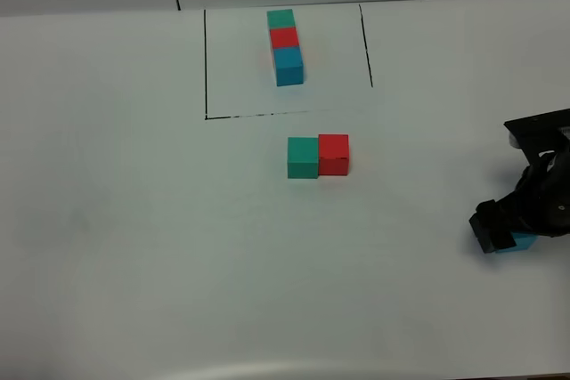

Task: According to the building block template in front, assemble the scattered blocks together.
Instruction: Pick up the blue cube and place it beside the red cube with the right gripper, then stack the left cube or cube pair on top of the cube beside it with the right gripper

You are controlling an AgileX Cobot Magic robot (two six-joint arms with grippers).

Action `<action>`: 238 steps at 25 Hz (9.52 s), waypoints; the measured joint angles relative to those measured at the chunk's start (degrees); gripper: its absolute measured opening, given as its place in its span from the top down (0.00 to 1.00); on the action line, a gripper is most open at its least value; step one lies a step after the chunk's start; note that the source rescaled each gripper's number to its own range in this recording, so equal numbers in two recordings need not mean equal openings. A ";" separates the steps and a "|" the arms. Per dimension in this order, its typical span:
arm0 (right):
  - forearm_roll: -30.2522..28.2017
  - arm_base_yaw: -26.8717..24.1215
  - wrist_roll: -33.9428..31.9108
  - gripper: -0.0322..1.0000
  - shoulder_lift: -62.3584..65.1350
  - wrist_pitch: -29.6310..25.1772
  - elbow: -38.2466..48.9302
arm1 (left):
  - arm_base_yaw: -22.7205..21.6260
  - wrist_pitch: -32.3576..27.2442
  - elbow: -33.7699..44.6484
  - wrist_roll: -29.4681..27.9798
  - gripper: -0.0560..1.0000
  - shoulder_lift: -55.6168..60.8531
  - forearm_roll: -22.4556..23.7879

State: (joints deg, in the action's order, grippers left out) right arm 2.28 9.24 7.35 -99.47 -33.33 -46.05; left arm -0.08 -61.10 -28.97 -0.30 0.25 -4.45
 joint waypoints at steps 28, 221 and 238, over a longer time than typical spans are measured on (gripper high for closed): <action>-5.87 16.26 54.04 0.95 -21.64 -20.07 -40.15 | 0.00 0.00 0.00 0.00 0.59 0.00 0.00; 3.62 23.64 27.59 0.95 -26.25 -21.46 -53.25 | 0.00 0.00 0.00 0.00 0.59 0.00 0.00; -2.28 27.87 -32.98 0.95 -27.76 -24.50 -53.25 | 0.00 0.00 0.00 0.00 0.59 0.00 0.00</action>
State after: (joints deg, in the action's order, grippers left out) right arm 0.00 37.11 -25.63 -127.24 -57.83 -99.31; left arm -0.08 -61.10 -28.97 -0.30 0.25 -4.45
